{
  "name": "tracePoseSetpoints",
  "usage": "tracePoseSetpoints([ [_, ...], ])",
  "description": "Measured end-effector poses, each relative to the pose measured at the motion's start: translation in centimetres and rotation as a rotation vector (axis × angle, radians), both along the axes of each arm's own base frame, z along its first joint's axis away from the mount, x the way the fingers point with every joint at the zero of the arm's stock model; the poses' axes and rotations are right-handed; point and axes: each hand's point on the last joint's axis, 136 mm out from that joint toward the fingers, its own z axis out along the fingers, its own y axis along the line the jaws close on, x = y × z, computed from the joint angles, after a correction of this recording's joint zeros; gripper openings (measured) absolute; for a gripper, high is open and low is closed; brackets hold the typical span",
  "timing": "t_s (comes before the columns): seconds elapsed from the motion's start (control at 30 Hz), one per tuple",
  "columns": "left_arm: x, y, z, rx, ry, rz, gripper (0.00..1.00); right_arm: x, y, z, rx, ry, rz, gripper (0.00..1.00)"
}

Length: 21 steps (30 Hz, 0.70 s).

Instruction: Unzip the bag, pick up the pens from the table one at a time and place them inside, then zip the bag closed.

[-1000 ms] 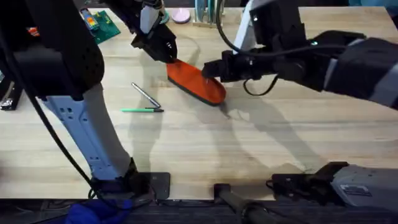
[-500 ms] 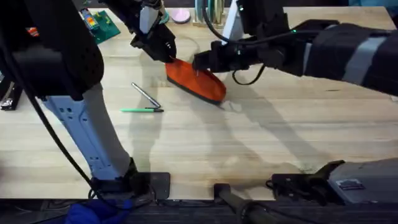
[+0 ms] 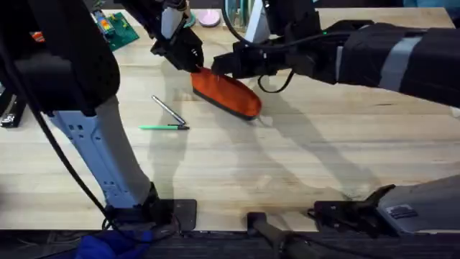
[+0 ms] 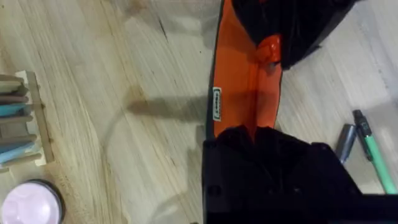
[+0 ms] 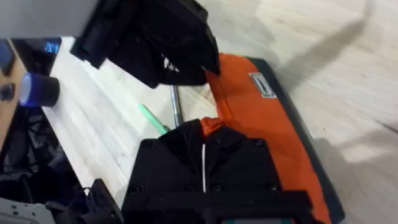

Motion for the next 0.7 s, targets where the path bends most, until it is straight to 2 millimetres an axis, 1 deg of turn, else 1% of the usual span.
tracePoseSetpoints([
  [0.2, 0.0, 0.0, 0.0, 0.0, 0.001, 0.0, 0.042, 0.6, 0.9, -0.5, 0.004, -0.003, 0.008, 0.028],
  [0.4, 0.0, 0.0, 0.0, 0.0, 0.001, 0.0, 0.042, 1.1, 1.8, -0.2, 0.026, -0.034, 0.017, 0.028],
  [0.7, 0.0, 0.0, 0.0, 0.0, 0.001, 0.0, 0.042, 1.4, 2.1, 0.1, 0.042, -0.052, 0.015, 0.028],
])
